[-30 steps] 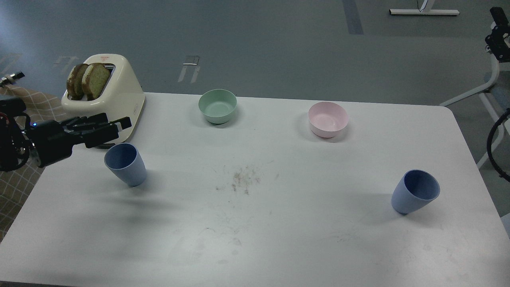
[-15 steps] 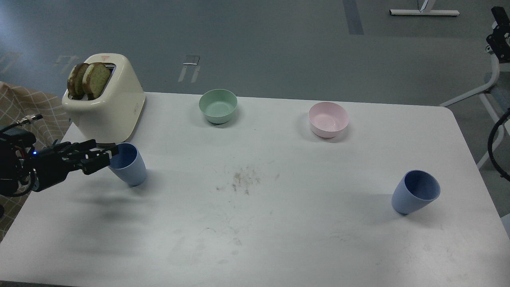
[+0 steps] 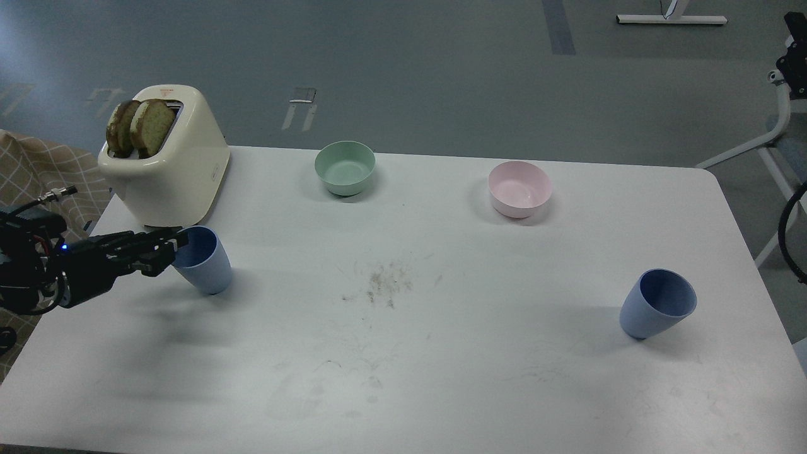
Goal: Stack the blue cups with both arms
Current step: 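Lift the blue cup with the left hand and carry it toward table center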
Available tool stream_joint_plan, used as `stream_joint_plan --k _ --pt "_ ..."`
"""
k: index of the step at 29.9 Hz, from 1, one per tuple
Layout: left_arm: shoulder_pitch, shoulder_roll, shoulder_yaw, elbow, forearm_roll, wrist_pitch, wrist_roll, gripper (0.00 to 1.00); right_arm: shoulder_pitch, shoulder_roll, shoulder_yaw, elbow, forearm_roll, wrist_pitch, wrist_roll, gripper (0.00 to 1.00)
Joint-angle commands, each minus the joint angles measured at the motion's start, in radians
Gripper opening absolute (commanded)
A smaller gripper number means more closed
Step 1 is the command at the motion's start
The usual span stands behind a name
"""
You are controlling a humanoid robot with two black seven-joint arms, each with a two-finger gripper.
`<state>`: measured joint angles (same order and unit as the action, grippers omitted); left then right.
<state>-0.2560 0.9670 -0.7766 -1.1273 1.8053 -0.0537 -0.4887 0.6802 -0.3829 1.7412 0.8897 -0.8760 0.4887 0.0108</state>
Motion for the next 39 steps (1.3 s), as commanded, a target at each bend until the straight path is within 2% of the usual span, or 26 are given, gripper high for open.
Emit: stream_joint_plan --k 1,2,5,8,18,22,25,30,39 --pt "-0.005 -0.007 0.0 0.008 -0.001 -0.003 0.0 0.27 -0.001 -0.001 0.0 0.0 0.0 0.0 0.0 1.0" --pt "-0.005 -0.007 0.0 0.012 -0.001 -0.003 0.0 0.26 -0.001 -0.001 0.0 0.0 0.0 0.0 0.001 1.0" --pt "-0.006 -0.027 0.002 0.032 -0.001 -0.003 0.0 0.12 -0.001 -0.001 0.0 0.0 -0.001 0.0 0.0 1.0" --pt "-0.009 -0.027 0.002 0.034 0.0 -0.003 0.0 0.05 -0.001 -0.001 0.0 0.0 0.0 0.0 0.0 1.0" --pt "-0.077 -0.017 0.002 0.018 0.0 -0.011 0.0 0.04 -0.001 -0.001 0.0 -0.002 0.0 0.0 0.001 1.0" --pt "-0.16 -0.005 0.002 -0.02 0.002 -0.046 0.0 0.04 -0.001 -0.002 0.001 -0.002 0.0 0.0 0.001 1.0" --pt "-0.241 -0.001 0.003 -0.077 0.017 -0.113 0.0 0.05 -0.002 -0.022 0.015 -0.002 0.005 0.0 0.001 1.0" --pt "-0.359 -0.019 0.058 -0.155 0.205 -0.13 0.0 0.05 -0.042 -0.085 0.014 0.0 0.072 0.0 0.0 1.0" --pt "-0.653 -0.316 0.259 -0.102 0.23 -0.241 0.0 0.05 -0.116 -0.125 0.032 0.006 0.101 0.0 0.0 1.0"
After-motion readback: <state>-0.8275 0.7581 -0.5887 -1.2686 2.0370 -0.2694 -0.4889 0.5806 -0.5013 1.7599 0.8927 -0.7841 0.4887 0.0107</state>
